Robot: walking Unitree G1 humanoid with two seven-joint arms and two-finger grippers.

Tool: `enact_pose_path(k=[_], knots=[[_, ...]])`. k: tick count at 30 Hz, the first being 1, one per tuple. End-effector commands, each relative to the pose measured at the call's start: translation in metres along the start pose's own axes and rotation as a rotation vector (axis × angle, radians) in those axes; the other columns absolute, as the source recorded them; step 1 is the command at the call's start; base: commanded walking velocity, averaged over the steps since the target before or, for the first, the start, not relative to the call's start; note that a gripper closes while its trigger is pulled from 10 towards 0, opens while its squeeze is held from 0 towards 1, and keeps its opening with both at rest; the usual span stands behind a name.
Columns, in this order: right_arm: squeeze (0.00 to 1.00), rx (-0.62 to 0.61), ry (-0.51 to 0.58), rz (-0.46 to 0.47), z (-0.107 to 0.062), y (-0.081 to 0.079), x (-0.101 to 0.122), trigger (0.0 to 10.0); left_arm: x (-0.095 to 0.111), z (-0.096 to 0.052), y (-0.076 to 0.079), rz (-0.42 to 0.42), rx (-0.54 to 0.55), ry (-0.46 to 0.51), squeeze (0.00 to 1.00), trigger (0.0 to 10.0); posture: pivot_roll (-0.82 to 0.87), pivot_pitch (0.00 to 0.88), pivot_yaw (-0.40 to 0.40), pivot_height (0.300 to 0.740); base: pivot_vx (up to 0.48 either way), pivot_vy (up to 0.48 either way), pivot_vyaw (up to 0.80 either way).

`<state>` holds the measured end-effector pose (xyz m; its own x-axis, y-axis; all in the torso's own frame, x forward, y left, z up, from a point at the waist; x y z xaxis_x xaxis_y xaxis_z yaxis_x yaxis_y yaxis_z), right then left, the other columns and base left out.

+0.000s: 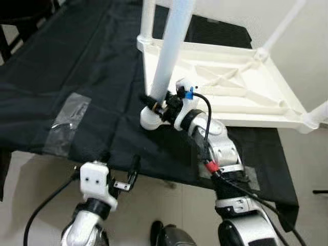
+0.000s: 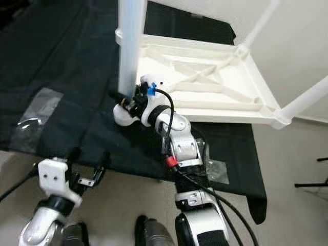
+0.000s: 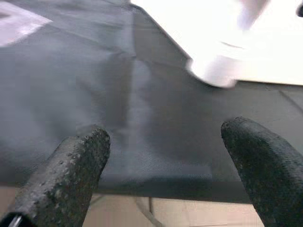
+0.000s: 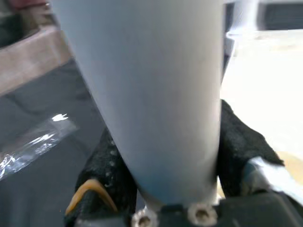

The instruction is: Building children table

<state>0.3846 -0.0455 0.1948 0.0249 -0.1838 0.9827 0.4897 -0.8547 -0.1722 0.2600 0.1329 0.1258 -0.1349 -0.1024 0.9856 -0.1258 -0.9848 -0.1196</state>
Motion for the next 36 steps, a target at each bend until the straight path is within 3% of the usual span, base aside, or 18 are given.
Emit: enact_pose_path(k=[1,7,8,9,13,14,15,16,19,23,27,32,36], knots=[[0.00,-0.035,-0.212,0.024,-0.011,0.002,-0.061,0.0,-0.007,0.001,0.000,0.000,0.001,-0.019,0.00,10.0,0.12,0.122,-0.199,0.740,0.000,0.000,0.00],[0.00,0.020,-0.185,0.026,0.003,-0.004,-0.049,0.0,-0.013,0.005,-0.004,0.002,0.003,-0.021,0.00,10.0,0.12,0.097,-0.190,0.740,0.000,0.000,0.00],[0.00,0.032,-0.193,0.024,0.002,-0.009,-0.047,3.3,-0.013,0.006,-0.004,0.002,0.003,-0.020,0.00,10.0,0.12,0.096,-0.189,0.740,0.000,0.000,0.00],[0.00,0.051,-0.206,0.040,0.001,-0.014,-0.047,10.0,-0.013,0.006,-0.004,0.003,0.003,-0.018,0.00,10.0,0.11,0.094,-0.190,0.740,0.000,0.000,0.00],[0.00,0.038,-0.212,0.061,-0.004,-0.021,-0.043,10.0,-0.014,0.006,-0.002,0.002,0.003,-0.011,0.00,10.0,0.12,0.095,-0.193,0.740,0.000,0.000,0.00],[0.72,0.053,-0.205,0.070,-0.006,-0.022,-0.040,10.0,-0.014,0.006,-0.002,0.001,0.002,-0.009,0.00,10.0,0.12,0.096,-0.193,0.740,0.000,0.000,0.00],[0.72,0.053,-0.205,0.070,-0.006,-0.022,-0.040,10.0,-0.014,0.006,-0.002,0.001,0.002,-0.009,0.00,10.0,0.12,0.096,-0.193,0.740,0.000,0.000,0.00],[1.00,0.095,-0.187,0.081,-0.006,-0.021,-0.033,10.0,-0.014,0.007,-0.001,-0.002,0.002,-0.007,0.00,10.0,0.12,0.098,-0.195,0.740,0.000,0.000,0.00],[1.00,0.367,-0.153,0.086,-0.013,-0.028,-0.008,10.0,-0.012,0.005,0.004,-0.010,-0.001,-0.002,0.00,10.0,0.11,0.114,-0.198,0.740,0.000,0.000,0.00],[1.00,0.495,-0.146,0.026,-0.021,-0.029,0.002,10.0,-0.011,0.004,0.006,-0.012,-0.003,0.001,0.00,10.0,0.12,0.122,-0.198,0.740,0.000,0.000,0.00],[1.00,0.684,-0.202,-0.102,-0.035,-0.012,0.018,10.0,-0.008,-0.002,0.010,-0.015,-0.005,0.007,0.00,10.0,0.12,0.146,-0.199,0.740,0.000,0.000,0.00],[1.00,0.776,-0.242,-0.152,-0.035,-0.010,0.023,10.0,-0.005,-0.006,0.010,-0.017,-0.004,0.009,0.00,10.0,0.13,0.171,-0.203,0.740,0.000,0.000,0.00],[1.00,0.804,-0.214,-0.205,-0.015,-0.011,0.041,10.0,-0.002,-0.013,0.011,-0.017,0.000,0.011,0.00,10.0,0.14,0.193,-0.205,0.740,0.000,0.000,0.00]])
Point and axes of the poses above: a point about 5 cm out from each wrist's last joint towards the gripper, its own z axis pointing out of the wrist towards the gripper, its own x axis along the axis of the wrist's last joint, y = z × x, the point moved 6 cm from there along z, pointing out of the wrist towards the gripper, and after that the axes turned 11 degrees about z, right-handed, at the moved point
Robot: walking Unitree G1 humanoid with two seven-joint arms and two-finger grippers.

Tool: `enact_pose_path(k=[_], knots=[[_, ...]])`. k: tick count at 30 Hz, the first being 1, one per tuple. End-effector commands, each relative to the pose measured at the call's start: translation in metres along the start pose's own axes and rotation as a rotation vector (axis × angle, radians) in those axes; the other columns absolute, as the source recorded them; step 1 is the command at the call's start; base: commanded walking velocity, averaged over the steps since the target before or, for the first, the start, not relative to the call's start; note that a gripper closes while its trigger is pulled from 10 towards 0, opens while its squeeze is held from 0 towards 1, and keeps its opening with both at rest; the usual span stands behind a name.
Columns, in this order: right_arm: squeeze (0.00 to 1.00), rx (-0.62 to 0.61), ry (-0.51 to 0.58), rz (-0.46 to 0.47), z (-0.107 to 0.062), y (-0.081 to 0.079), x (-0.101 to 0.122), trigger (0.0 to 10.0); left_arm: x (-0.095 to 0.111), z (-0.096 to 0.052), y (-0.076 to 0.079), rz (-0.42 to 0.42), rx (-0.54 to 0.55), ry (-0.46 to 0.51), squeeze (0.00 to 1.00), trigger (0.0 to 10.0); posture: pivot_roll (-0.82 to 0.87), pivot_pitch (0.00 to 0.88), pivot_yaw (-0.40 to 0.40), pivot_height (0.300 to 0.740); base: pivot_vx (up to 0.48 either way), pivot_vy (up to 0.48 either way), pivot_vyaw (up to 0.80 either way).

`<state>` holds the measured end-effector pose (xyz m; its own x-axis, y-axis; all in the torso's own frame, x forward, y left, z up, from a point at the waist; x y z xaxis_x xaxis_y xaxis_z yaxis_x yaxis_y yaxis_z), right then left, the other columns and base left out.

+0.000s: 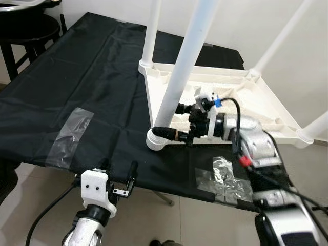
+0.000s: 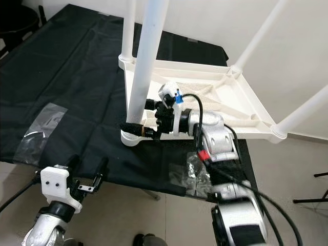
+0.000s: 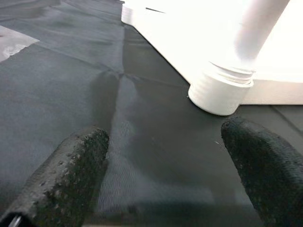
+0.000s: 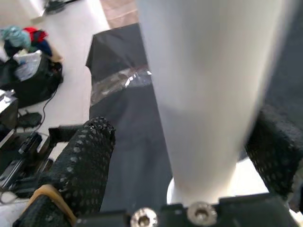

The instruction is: Building children table

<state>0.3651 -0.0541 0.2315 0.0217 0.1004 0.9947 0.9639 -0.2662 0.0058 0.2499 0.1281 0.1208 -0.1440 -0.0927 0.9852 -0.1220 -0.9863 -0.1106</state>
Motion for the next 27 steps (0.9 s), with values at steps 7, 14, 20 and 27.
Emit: enact_pose_path(k=[7,14,20,27], knots=[[0.00,0.139,0.028,-0.059,0.010,0.003,0.027,10.0,0.005,-0.012,0.003,-0.007,0.002,-0.009,0.00,10.0,0.17,0.222,-0.199,0.740,0.000,0.000,0.00],[0.00,0.185,0.007,-0.063,-0.006,0.009,0.032,10.0,0.007,-0.018,0.003,-0.006,0.003,-0.019,0.00,10.0,0.18,0.238,-0.193,0.740,0.000,0.000,0.00],[0.00,0.197,-0.009,-0.059,-0.015,0.011,0.026,9.5,0.008,-0.019,0.003,-0.006,0.001,-0.024,0.00,10.0,0.18,0.246,-0.184,0.740,0.000,0.000,0.00],[0.00,0.192,0.013,-0.055,-0.014,0.013,0.024,0.0,0.007,-0.016,0.004,-0.005,-0.001,-0.028,0.00,10.0,0.17,0.231,-0.183,0.740,0.000,0.000,0.00]])
Point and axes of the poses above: a point about 5 cm out from each wrist's last joint towards the gripper, its own z axis pointing out of the wrist towards the gripper, its own x axis along the axis of the wrist's last joint, y = z × x, the point moved 6 cm from there along z, pointing out of the wrist towards the gripper, and after that the axes turned 11 degrees about z, right-handed, at the moved point
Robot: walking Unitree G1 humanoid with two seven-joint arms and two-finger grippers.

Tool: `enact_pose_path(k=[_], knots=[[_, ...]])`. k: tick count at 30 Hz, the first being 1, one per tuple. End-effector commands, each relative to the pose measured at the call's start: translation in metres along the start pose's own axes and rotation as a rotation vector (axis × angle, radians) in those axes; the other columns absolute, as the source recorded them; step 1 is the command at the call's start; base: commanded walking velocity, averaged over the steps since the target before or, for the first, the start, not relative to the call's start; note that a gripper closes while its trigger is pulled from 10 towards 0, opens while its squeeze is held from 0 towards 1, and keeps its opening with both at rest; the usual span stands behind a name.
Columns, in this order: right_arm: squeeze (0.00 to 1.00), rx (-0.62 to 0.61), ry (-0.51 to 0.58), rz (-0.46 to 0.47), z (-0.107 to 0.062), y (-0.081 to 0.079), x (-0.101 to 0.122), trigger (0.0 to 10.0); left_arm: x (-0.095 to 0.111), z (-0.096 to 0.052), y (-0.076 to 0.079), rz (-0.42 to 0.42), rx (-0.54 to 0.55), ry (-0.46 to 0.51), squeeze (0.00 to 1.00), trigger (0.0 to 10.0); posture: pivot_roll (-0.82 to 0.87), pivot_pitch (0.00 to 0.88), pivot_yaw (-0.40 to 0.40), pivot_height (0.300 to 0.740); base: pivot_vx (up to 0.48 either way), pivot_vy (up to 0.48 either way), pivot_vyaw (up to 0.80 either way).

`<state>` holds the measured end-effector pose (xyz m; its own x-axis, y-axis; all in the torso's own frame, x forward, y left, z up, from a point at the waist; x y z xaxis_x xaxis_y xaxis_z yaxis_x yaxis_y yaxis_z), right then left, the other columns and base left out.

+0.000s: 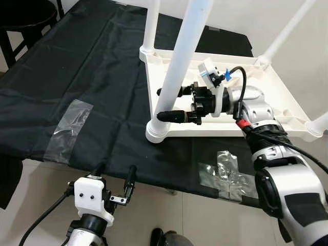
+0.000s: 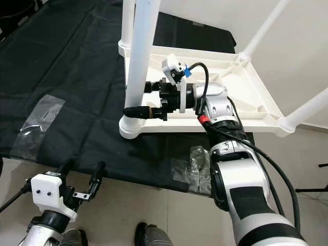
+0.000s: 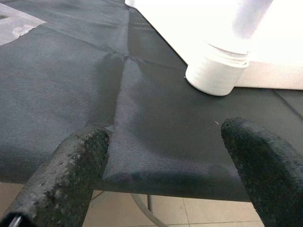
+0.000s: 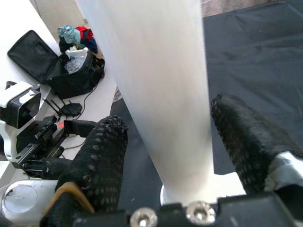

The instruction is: Building children table

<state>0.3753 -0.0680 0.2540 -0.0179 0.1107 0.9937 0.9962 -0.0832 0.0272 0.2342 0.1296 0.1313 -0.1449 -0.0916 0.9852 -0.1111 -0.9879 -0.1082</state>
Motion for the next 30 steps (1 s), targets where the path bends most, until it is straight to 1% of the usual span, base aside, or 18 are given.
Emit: enact_pose_path(k=[1,7,13,14,16,18,19,20,21,22,23,24,25,26,27,28,29,30], knots=[[0.00,0.009,0.015,-0.016,-0.001,-0.001,0.003,0.0,-0.005,-0.002,0.005,-0.004,-0.013,-0.029,0.00,10.0,0.17,0.231,-0.183,0.740,0.000,0.000,0.00],[0.00,-0.002,0.033,-0.018,0.001,0.000,0.001,0.0,-0.006,0.002,0.004,-0.001,-0.011,-0.027,0.00,10.0,0.16,0.219,-0.186,0.740,0.000,0.000,0.00],[0.00,-0.051,0.042,-0.033,0.005,0.000,-0.012,0.0,-0.009,0.010,0.001,0.003,-0.007,-0.022,0.00,10.0,0.14,0.189,-0.189,0.740,0.000,0.000,0.00],[0.00,-0.069,0.038,-0.041,0.006,0.001,-0.014,0.0,-0.010,0.011,0.000,0.003,-0.006,-0.022,0.00,10.0,0.14,0.187,-0.189,0.740,0.000,0.000,0.00],[0.00,-0.218,0.062,-0.054,0.012,0.012,-0.017,0.0,-0.012,0.015,-0.002,0.004,-0.005,-0.021,0.00,10.0,0.13,0.171,-0.186,0.740,0.000,0.000,0.00],[0.00,-0.218,0.062,-0.054,0.012,0.012,-0.017,0.0,-0.012,0.015,-0.002,0.004,-0.005,-0.021,0.00,10.0,0.13,0.171,-0.186,0.740,0.000,0.000,0.00],[0.00,-0.441,0.113,-0.002,0.014,0.027,-0.021,0.0,-0.014,0.018,-0.005,0.006,-0.003,-0.021,0.00,10.0,0.12,0.161,-0.181,0.740,0.000,0.000,0.00],[0.00,-0.441,0.113,-0.002,0.014,0.027,-0.021,0.0,-0.014,0.018,-0.005,0.006,-0.003,-0.021,0.00,10.0,0.12,0.161,-0.181,0.740,0.000,0.000,0.00],[0.00,-0.805,0.169,0.049,-0.001,0.046,-0.030,0.0,-0.015,0.020,-0.006,0.006,-0.003,-0.021,0.00,10.0,0.11,0.156,-0.179,0.740,0.000,0.000,0.00],[0.00,-0.805,0.169,0.049,-0.001,0.046,-0.030,0.0,-0.015,0.020,-0.006,0.006,-0.003,-0.021,0.00,10.0,0.11,0.156,-0.179,0.740,0.000,0.000,0.00],[0.00,-1.083,0.197,0.087,-0.023,0.054,-0.040,0.0,-0.016,0.021,-0.007,0.006,-0.003,-0.022,0.00,10.0,0.10,0.152,-0.183,0.740,0.000,0.000,0.00],[0.00,-1.142,0.148,0.142,-0.013,0.030,-0.072,0.0,-0.017,0.023,-0.008,0.008,-0.005,-0.020,0.00,10.0,0.10,0.141,-0.178,0.740,0.000,0.000,0.00],[0.00,-1.142,0.118,0.190,0.001,0.006,-0.093,0.0,-0.018,0.025,-0.009,0.008,-0.006,-0.019,0.00,10.0,0.10,0.141,-0.156,0.740,0.000,0.000,0.00],[0.00,-1.142,0.118,0.190,0.001,0.006,-0.093,0.0,-0.018,0.025,-0.009,0.008,-0.006,-0.019,0.00,10.0,0.10,0.141,-0.156,0.740,0.000,0.000,0.00],[0.00,-1.044,0.090,0.266,0.029,-0.021,-0.111,0.0,-0.018,0.027,-0.009,0.010,-0.008,-0.018,0.00,10.0,0.10,0.141,-0.156,0.740,0.000,0.000,0.00],[0.00,-1.044,0.090,0.266,0.029,-0.021,-0.111,0.0,-0.018,0.027,-0.009,0.010,-0.008,-0.018,0.00,10.0,0.10,0.141,-0.156,0.740,0.000,0.000,0.00],[0.00,-0.989,0.094,0.286,0.042,-0.030,-0.112,0.0,-0.019,0.029,-0.009,0.014,-0.012,-0.016,0.00,10.0,0.08,0.122,-0.149,0.740,0.000,0.000,0.00],[0.00,-0.974,0.102,0.278,0.045,-0.025,-0.107,0.0,-0.020,0.031,-0.010,0.013,-0.014,-0.016,0.00,10.0,0.08,0.112,-0.160,0.740,0.000,0.000,0.00]])
Point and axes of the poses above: a point about 5 cm out from each wrist's last joint towards the gripper, its own z axis pointing out of the wrist towards the gripper, its own x axis along the axis of the wrist's last joint, y = z × x, the point moved 6 cm from there along z, pointing out of the wrist towards the gripper, and after that the axes turned 11 degrees about z, right-handed, at the moved point
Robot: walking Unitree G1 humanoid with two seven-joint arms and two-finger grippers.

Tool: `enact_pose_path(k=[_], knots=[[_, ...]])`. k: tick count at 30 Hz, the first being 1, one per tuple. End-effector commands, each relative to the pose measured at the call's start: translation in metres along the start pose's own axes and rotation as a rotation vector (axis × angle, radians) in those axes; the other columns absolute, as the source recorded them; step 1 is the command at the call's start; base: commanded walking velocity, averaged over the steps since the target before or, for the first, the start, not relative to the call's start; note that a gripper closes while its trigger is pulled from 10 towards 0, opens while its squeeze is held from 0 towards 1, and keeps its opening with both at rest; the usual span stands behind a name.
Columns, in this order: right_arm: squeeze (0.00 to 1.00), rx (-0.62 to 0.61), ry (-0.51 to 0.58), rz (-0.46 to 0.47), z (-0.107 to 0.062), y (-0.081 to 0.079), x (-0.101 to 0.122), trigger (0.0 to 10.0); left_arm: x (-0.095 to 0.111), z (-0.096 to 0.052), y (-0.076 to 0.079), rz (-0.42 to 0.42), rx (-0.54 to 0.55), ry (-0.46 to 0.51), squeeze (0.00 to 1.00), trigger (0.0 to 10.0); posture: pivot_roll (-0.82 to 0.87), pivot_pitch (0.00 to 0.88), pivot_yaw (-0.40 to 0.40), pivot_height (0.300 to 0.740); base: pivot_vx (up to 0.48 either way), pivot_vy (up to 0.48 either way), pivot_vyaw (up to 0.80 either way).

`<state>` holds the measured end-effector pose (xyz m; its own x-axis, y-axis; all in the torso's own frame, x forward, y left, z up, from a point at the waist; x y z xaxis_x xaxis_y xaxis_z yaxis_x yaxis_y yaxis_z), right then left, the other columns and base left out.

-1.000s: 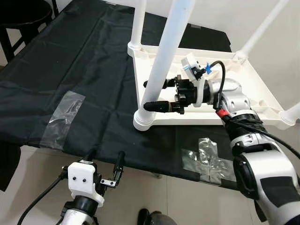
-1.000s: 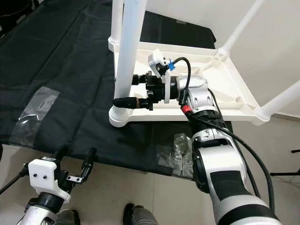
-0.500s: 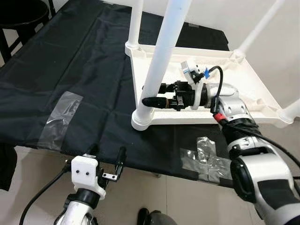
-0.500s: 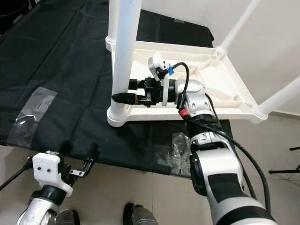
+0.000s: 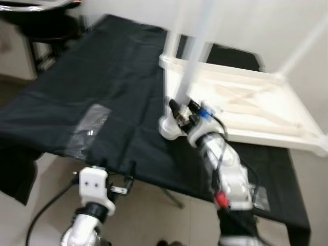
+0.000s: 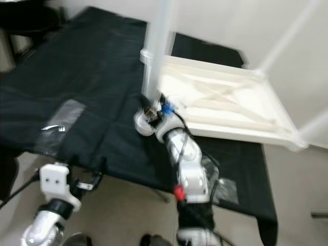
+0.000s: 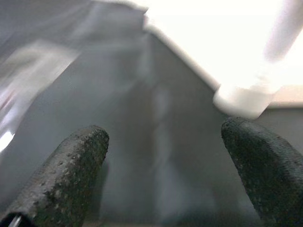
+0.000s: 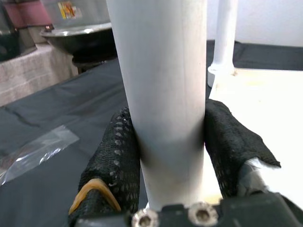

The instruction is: Building children table

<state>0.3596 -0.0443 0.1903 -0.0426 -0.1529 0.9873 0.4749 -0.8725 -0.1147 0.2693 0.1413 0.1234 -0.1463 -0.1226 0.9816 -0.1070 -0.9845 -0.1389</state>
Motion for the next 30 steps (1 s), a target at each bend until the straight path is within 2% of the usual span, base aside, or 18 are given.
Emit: enact_pose_path(k=[1,4,7,8,9,12,16,17,20,23,25,26,28,30], knots=[[0.00,-0.001,-0.179,0.054,0.002,-0.004,-0.044,0.0,-0.007,0.000,0.005,-0.018,-0.016,-0.014,0.00,10.0,0.08,0.112,-0.160,0.740,0.000,0.000,0.00],[0.00,0.006,-0.171,0.049,0.008,-0.001,-0.039,0.0,-0.008,0.002,0.005,-0.021,-0.017,-0.013,0.00,10.0,0.08,0.109,-0.165,0.740,0.000,0.000,0.00],[0.00,0.036,-0.169,0.072,0.009,-0.015,-0.035,0.0,-0.008,0.004,0.004,-0.019,-0.010,-0.007,0.00,10.0,0.09,0.104,-0.170,0.740,0.000,0.000,0.00],[0.00,0.046,-0.169,0.079,0.007,-0.022,-0.033,6.5,-0.007,0.004,0.004,-0.018,-0.008,-0.005,0.00,10.0,0.09,0.105,-0.170,0.740,0.000,0.000,0.00],[0.00,0.068,-0.165,0.084,0.006,-0.029,-0.031,10.0,-0.007,0.004,0.004,-0.018,-0.006,-0.004,0.00,10.0,0.09,0.106,-0.170,0.740,0.000,0.000,0.00],[0.00,0.132,-0.161,0.098,0.001,-0.041,-0.026,10.0,-0.007,0.003,0.004,-0.020,-0.008,-0.002,0.00,10.0,0.08,0.110,-0.165,0.740,0.000,0.000,0.00],[0.00,0.133,-0.149,0.099,-0.003,-0.039,-0.020,10.0,-0.006,0.002,0.005,-0.022,-0.011,-0.001,0.00,10.0,0.08,0.121,-0.159,0.740,0.000,0.000,0.00],[1.00,0.143,-0.128,0.116,-0.005,-0.037,-0.013,10.0,-0.006,0.001,0.005,-0.024,-0.013,-0.001,0.00,10.0,0.07,0.124,-0.157,0.740,0.000,0.000,0.00],[1.00,0.207,-0.100,0.155,-0.009,-0.040,-0.004,10.0,-0.005,0.000,0.006,-0.025,-0.015,-0.001,0.00,10.0,0.07,0.133,-0.151,0.740,0.000,0.000,0.00],[1.00,0.394,-0.040,0.194,-0.021,-0.044,0.020,10.0,-0.004,-0.003,0.007,-0.026,-0.018,-0.001,0.00,10.0,0.07,0.142,-0.148,0.740,0.000,0.000,0.00],[1.00,0.496,-0.028,0.162,-0.026,-0.035,0.034,10.0,-0.003,-0.006,0.007,-0.028,-0.020,-0.001,0.00,10.0,0.07,0.158,-0.146,0.740,0.000,0.000,0.00],[1.00,0.521,-0.031,0.119,-0.027,-0.026,0.038,10.0,-0.002,-0.008,0.008,-0.028,-0.021,-0.001,0.00,10.0,0.08,0.169,-0.145,0.740,0.000,0.000,0.00],[1.00,0.533,-0.036,0.090,-0.028,-0.019,0.042,10.0,-0.001,-0.009,0.009,-0.028,-0.022,0.000,0.00,10.0,0.08,0.176,-0.146,0.740,0.000,0.000,0.00],[1.00,0.536,-0.029,0.094,-0.025,0.005,0.053,10.0,0.002,-0.013,0.010,-0.028,-0.024,0.000,0.00,10.0,0.09,0.189,-0.149,0.740,0.000,0.000,0.00]])
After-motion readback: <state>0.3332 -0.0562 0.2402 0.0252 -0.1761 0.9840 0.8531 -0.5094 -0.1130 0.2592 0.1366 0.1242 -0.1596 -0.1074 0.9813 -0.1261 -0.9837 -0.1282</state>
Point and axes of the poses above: a point about 5 cm out from each wrist's last joint towards the gripper, its own z axis pointing out of the wrist towards the gripper, its own x axis along the axis of the wrist's last joint, y = z × x, the point moved 6 cm from there along z, pointing out of the wrist towards the gripper, and after that the axes turned 11 degrees about z, right-handed, at the moved point
